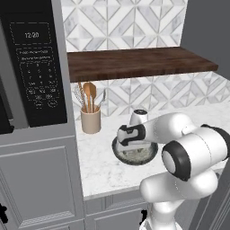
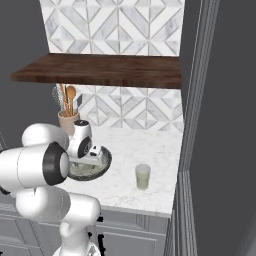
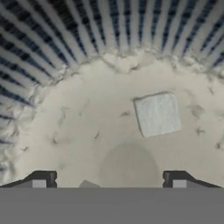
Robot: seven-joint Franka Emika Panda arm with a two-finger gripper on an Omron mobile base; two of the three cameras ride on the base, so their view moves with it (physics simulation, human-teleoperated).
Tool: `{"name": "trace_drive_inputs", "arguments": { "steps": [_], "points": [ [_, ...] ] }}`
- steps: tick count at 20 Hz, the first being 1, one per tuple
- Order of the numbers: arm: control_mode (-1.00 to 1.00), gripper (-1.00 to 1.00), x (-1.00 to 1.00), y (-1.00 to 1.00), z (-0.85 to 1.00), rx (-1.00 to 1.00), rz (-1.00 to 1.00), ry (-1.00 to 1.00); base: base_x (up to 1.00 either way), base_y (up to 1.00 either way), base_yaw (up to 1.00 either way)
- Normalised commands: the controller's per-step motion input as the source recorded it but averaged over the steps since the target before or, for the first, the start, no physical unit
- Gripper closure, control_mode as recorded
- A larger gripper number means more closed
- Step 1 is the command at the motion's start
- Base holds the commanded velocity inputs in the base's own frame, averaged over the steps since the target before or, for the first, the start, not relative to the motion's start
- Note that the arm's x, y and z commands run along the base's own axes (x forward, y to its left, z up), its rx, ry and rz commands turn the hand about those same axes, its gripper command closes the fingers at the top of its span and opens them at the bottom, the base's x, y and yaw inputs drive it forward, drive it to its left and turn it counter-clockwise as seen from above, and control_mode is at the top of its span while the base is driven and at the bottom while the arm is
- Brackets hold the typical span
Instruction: Grab a lemon wedge from the fridge and one ice cube from the ice bowl, and put them in the glass of lemonade.
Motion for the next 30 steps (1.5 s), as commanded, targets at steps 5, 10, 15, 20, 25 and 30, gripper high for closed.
{"name": "trace_drive_inputs", "arguments": {
  "steps": [5, 10, 15, 20, 25, 30],
  "points": [
    [-1.0, -1.0, -0.1, 0.0, 0.0, 0.0, 0.0, 0.0, 0.0, 0.0, 0.0],
    [-1.0, -1.0, -0.17, 0.0, 0.0, 0.0, 0.0, 0.0, 0.0, 0.0, 0.0],
    [-1.0, -1.0, -0.08, 0.0, 0.0, 0.0, 0.0, 0.0, 0.0, 0.0, 0.0],
    [-1.0, -1.0, 0.0, 0.0, 0.0, 0.0, 0.0, 0.0, 0.0, 0.0, 0.0],
    [-1.0, -1.0, 0.0, -0.01, -0.12, 0.0, 0.0, -0.01, 0.0, 0.0, 0.0],
    [-1.0, -1.0, 0.0, 0.0, -0.18, 0.02, 0.0, -0.04, 0.0, 0.0, 0.0]
  ]
}}
